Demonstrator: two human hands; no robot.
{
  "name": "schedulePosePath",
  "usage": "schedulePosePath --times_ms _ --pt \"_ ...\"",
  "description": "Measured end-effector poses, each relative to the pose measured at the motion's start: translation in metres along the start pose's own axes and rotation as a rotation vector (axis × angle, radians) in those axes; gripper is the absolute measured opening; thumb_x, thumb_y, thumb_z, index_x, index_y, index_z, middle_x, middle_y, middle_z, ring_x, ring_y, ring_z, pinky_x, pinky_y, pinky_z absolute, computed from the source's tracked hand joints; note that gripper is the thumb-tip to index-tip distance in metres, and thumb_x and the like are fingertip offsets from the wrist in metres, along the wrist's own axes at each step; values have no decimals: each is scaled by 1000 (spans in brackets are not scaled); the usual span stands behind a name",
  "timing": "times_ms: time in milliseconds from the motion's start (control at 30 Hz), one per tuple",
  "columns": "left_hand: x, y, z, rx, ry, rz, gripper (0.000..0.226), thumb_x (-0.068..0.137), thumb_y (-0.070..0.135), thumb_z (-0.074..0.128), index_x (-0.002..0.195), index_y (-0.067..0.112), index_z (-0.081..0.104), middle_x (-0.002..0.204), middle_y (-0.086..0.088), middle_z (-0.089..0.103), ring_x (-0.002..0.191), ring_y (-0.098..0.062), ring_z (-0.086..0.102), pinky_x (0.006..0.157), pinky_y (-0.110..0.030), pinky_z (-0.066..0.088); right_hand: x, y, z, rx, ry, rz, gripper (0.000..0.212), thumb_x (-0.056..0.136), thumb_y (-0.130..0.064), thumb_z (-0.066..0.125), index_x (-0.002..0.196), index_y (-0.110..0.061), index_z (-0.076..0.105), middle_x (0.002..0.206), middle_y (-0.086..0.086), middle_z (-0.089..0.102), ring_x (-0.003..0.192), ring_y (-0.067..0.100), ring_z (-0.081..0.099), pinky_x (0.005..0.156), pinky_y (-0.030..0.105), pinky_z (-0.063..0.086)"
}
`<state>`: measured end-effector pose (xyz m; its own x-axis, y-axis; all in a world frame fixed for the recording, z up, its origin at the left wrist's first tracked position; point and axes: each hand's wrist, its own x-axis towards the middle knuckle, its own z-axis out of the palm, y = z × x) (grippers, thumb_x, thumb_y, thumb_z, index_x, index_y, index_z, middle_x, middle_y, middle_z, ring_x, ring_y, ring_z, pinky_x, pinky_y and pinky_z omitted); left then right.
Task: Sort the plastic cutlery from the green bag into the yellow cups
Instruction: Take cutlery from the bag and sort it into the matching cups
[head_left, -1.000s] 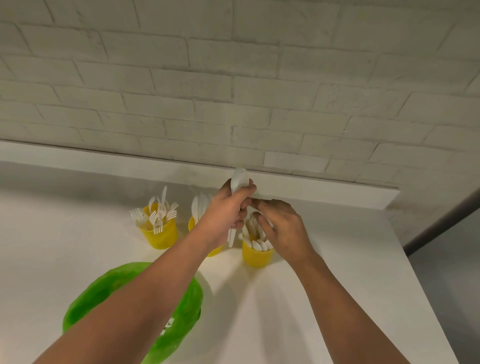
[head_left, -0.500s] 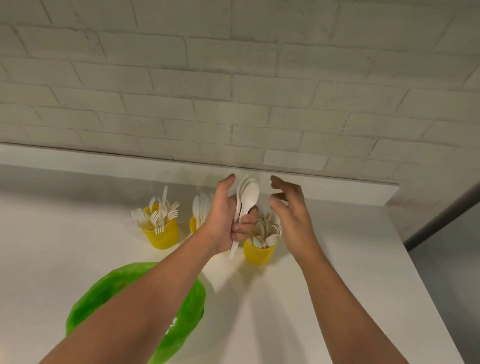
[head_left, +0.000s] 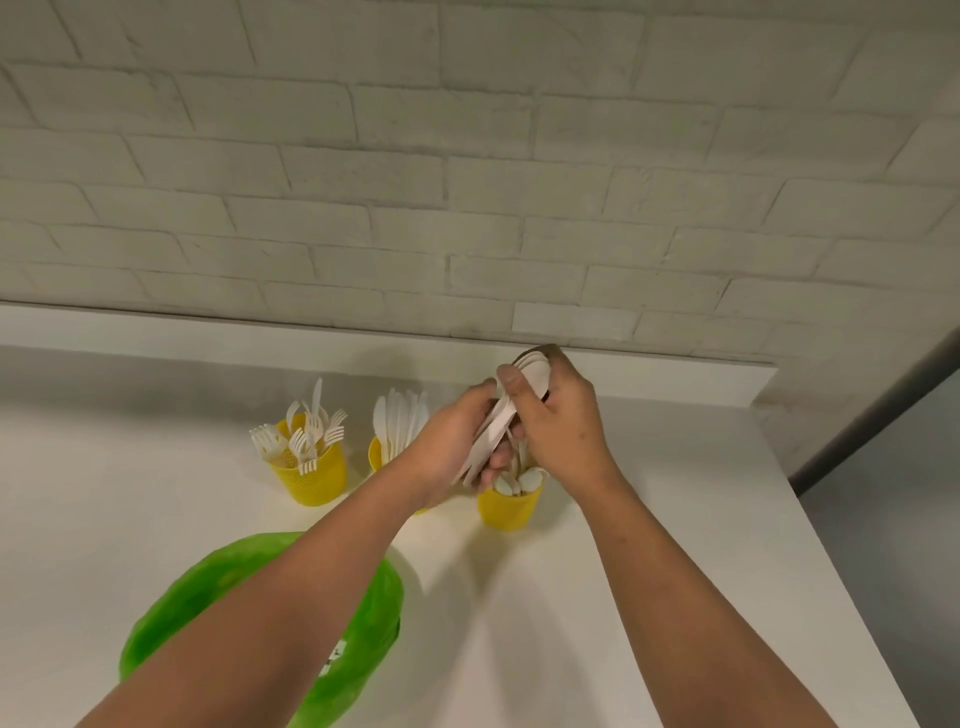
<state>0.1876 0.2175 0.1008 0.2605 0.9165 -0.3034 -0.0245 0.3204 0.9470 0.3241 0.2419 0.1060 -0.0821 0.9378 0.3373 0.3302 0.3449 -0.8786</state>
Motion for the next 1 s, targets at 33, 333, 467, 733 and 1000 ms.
schedulePosePath --times_ms 33,333,467,733,1000 --pt "-3 -1 1 70 42 32 57 107 52 29 80 11 59 55 -2 45 44 -17 38 45 -26 31 1 -1 -2 23 37 -7 20 98 -32 66 93 -15 58 67 -2 67 53 7 63 53 22 48" --pt "10 -18 1 378 193 203 62 105 59 36 60 19 53 50 8 45 47 -13 39 58 -32 34 9 1 -29 315 -217 251 22 99 -21 66 99 0 61 75 16 69 61 29 66 56 35 57" --pt "13 -22 1 497 160 257 55 107 55 35 77 18 63 64 3 63 53 -17 57 59 -31 47 7 4 -46 220 -159 249 20 99 -20 66 98 -1 64 71 12 71 62 31 72 64 44 63" --pt "22 -45 -17 1023 312 364 26 92 34 63 116 28 66 108 4 62 93 -19 68 82 -38 57 -3 7 -70 -158 -43 64 10 100 -28 63 96 -20 65 70 3 71 60 16 74 69 43 63" --pt "19 -59 -6 1331 258 328 53 88 58 62 137 43 48 123 5 45 93 -24 67 75 -37 57 -12 21 -51 -297 -52 -106 7 102 -25 58 97 -29 61 83 -4 63 74 22 67 68 45 59"
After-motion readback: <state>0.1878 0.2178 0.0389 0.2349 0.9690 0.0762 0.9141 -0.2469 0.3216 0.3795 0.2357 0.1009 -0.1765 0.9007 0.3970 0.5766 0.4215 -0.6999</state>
